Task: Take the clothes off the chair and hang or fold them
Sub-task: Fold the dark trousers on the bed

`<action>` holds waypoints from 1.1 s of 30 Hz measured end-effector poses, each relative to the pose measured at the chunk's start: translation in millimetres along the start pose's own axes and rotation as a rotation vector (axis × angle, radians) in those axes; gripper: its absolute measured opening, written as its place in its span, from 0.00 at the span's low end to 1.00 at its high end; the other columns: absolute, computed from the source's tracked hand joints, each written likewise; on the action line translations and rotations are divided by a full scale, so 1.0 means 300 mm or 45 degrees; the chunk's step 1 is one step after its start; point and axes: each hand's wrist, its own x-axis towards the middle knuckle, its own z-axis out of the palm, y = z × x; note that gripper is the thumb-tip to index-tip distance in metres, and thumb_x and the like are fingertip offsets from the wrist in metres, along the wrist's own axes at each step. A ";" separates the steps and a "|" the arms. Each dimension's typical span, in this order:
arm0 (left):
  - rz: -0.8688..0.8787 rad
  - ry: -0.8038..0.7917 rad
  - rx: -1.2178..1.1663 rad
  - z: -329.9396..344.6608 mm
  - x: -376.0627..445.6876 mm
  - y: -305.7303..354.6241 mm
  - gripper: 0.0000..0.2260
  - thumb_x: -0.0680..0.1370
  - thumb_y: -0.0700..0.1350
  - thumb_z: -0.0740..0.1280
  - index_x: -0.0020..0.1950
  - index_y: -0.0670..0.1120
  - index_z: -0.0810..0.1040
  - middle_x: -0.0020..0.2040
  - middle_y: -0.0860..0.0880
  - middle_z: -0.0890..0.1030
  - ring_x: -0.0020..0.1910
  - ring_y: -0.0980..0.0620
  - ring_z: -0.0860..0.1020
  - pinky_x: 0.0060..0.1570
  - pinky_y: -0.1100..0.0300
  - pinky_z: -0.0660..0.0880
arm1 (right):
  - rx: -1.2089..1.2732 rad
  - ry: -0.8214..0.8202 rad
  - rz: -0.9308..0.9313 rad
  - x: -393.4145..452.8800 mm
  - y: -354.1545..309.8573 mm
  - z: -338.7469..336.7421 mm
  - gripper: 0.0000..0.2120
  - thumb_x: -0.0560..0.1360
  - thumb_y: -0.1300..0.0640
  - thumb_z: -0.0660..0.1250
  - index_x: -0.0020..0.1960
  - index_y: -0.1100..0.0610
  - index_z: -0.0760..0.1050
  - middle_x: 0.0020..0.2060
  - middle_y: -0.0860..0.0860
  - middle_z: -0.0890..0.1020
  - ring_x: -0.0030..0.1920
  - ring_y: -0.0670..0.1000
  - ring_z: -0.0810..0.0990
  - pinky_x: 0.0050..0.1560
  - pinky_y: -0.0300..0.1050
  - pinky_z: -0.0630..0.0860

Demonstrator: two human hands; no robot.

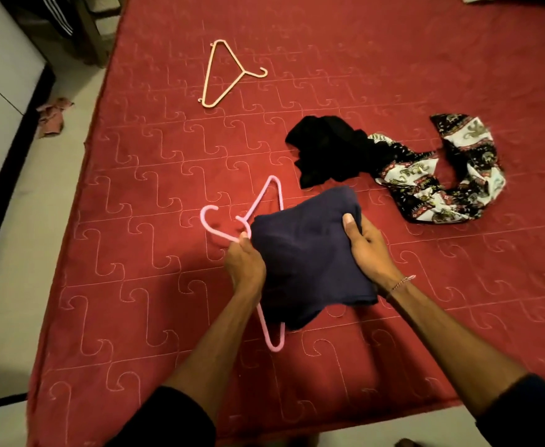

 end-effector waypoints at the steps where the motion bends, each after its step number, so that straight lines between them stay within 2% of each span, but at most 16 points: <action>1: 0.034 -0.019 0.031 -0.003 -0.002 -0.002 0.19 0.86 0.47 0.53 0.53 0.35 0.77 0.46 0.37 0.80 0.47 0.39 0.78 0.40 0.55 0.67 | 0.009 0.015 0.007 0.009 0.005 -0.009 0.11 0.84 0.50 0.59 0.62 0.48 0.77 0.55 0.43 0.84 0.53 0.40 0.83 0.49 0.33 0.78; 4: 0.006 0.000 0.070 -0.022 0.007 -0.024 0.21 0.86 0.49 0.51 0.54 0.35 0.77 0.47 0.39 0.80 0.47 0.40 0.78 0.42 0.51 0.71 | -0.210 0.058 -0.056 0.048 0.051 -0.072 0.14 0.84 0.51 0.59 0.67 0.53 0.76 0.57 0.46 0.83 0.56 0.42 0.81 0.56 0.38 0.77; 6: -0.045 0.017 0.049 -0.028 0.017 -0.039 0.23 0.86 0.52 0.51 0.56 0.36 0.78 0.49 0.37 0.82 0.48 0.36 0.79 0.47 0.44 0.76 | -0.529 -0.003 -0.103 0.068 0.113 -0.108 0.15 0.84 0.52 0.59 0.68 0.55 0.75 0.60 0.51 0.83 0.60 0.53 0.81 0.60 0.46 0.75; 8: -0.080 0.018 0.022 -0.031 0.016 -0.042 0.23 0.86 0.53 0.51 0.56 0.37 0.78 0.48 0.37 0.82 0.47 0.36 0.80 0.48 0.42 0.77 | -0.842 -0.017 -0.079 0.076 0.188 -0.126 0.15 0.84 0.53 0.60 0.66 0.58 0.75 0.57 0.59 0.84 0.57 0.64 0.81 0.54 0.52 0.74; 10: -0.134 0.032 -0.002 -0.036 0.015 -0.057 0.24 0.85 0.54 0.51 0.54 0.36 0.78 0.48 0.36 0.81 0.46 0.37 0.80 0.46 0.43 0.77 | -0.974 0.058 0.001 0.069 0.234 -0.127 0.15 0.83 0.48 0.58 0.65 0.55 0.74 0.53 0.64 0.83 0.53 0.69 0.80 0.47 0.56 0.73; 13: -0.205 0.053 -0.028 -0.045 0.013 -0.091 0.24 0.85 0.55 0.51 0.52 0.38 0.77 0.48 0.35 0.81 0.47 0.35 0.80 0.43 0.45 0.76 | -1.086 0.107 0.141 0.058 0.245 -0.096 0.18 0.83 0.41 0.55 0.61 0.54 0.68 0.49 0.66 0.81 0.51 0.70 0.79 0.43 0.55 0.69; 15: -0.206 0.036 -0.029 -0.040 0.014 -0.100 0.24 0.85 0.56 0.51 0.52 0.39 0.77 0.49 0.34 0.81 0.48 0.34 0.81 0.46 0.42 0.78 | -1.127 0.204 0.186 0.053 0.228 -0.058 0.20 0.83 0.41 0.55 0.62 0.57 0.66 0.51 0.66 0.80 0.52 0.69 0.79 0.44 0.56 0.69; 18: -0.167 0.024 -0.029 -0.032 0.009 -0.085 0.24 0.85 0.55 0.52 0.53 0.37 0.78 0.49 0.34 0.81 0.46 0.35 0.80 0.45 0.45 0.76 | -1.329 0.488 -0.089 0.030 0.183 0.005 0.26 0.83 0.43 0.54 0.73 0.59 0.63 0.63 0.63 0.76 0.58 0.66 0.76 0.54 0.59 0.72; 19: -0.157 0.010 -0.031 -0.032 0.010 -0.085 0.24 0.85 0.55 0.52 0.53 0.37 0.78 0.50 0.33 0.81 0.47 0.34 0.80 0.45 0.44 0.76 | -1.423 0.504 -0.225 0.019 0.168 0.031 0.27 0.83 0.42 0.54 0.76 0.57 0.62 0.66 0.62 0.73 0.62 0.65 0.73 0.59 0.60 0.70; 20: -0.149 0.004 -0.043 -0.031 0.014 -0.089 0.24 0.85 0.55 0.52 0.52 0.37 0.78 0.50 0.34 0.81 0.49 0.34 0.80 0.47 0.43 0.77 | -1.483 0.437 -0.351 0.009 0.155 0.061 0.28 0.83 0.41 0.54 0.78 0.54 0.61 0.70 0.61 0.70 0.67 0.64 0.69 0.65 0.61 0.68; 22: -0.141 0.006 -0.062 -0.031 0.017 -0.095 0.24 0.85 0.56 0.52 0.53 0.37 0.78 0.49 0.35 0.81 0.50 0.34 0.80 0.47 0.43 0.76 | -1.572 0.151 -0.485 -0.001 0.150 0.119 0.29 0.81 0.35 0.52 0.79 0.45 0.59 0.77 0.59 0.61 0.76 0.66 0.58 0.74 0.66 0.56; 24: -0.142 0.017 -0.092 -0.033 0.019 -0.108 0.24 0.85 0.56 0.52 0.52 0.37 0.78 0.46 0.36 0.81 0.46 0.35 0.79 0.43 0.47 0.75 | -1.659 -0.099 -0.412 0.010 0.192 0.158 0.34 0.78 0.27 0.46 0.80 0.38 0.52 0.81 0.56 0.51 0.79 0.68 0.47 0.74 0.74 0.45; 25: -0.157 0.017 -0.116 -0.035 0.025 -0.115 0.25 0.85 0.56 0.52 0.52 0.37 0.77 0.41 0.38 0.80 0.41 0.38 0.78 0.40 0.48 0.74 | -1.689 -0.154 -0.350 0.021 0.228 0.167 0.36 0.76 0.24 0.43 0.80 0.37 0.49 0.81 0.55 0.47 0.79 0.69 0.44 0.72 0.77 0.45; 29: -0.212 -0.022 -0.193 -0.025 0.034 -0.152 0.22 0.85 0.57 0.52 0.42 0.44 0.74 0.32 0.48 0.72 0.31 0.48 0.71 0.35 0.51 0.71 | -1.743 -0.137 -0.279 0.055 0.318 0.172 0.39 0.74 0.21 0.40 0.80 0.37 0.47 0.82 0.55 0.45 0.79 0.69 0.42 0.69 0.80 0.48; 31: -0.205 -0.014 -0.205 -0.024 0.033 -0.178 0.22 0.84 0.59 0.53 0.41 0.46 0.73 0.31 0.48 0.73 0.30 0.47 0.72 0.36 0.50 0.72 | -1.755 -0.116 -0.290 0.070 0.322 0.185 0.39 0.74 0.21 0.40 0.80 0.37 0.47 0.82 0.55 0.45 0.78 0.70 0.42 0.68 0.81 0.48; 33: -0.217 -0.018 -0.182 -0.004 0.032 -0.225 0.23 0.80 0.65 0.53 0.43 0.47 0.73 0.36 0.42 0.78 0.34 0.41 0.77 0.40 0.44 0.78 | -1.756 -0.109 -0.292 0.067 0.323 0.184 0.39 0.74 0.21 0.40 0.80 0.37 0.46 0.82 0.55 0.45 0.78 0.70 0.41 0.68 0.81 0.48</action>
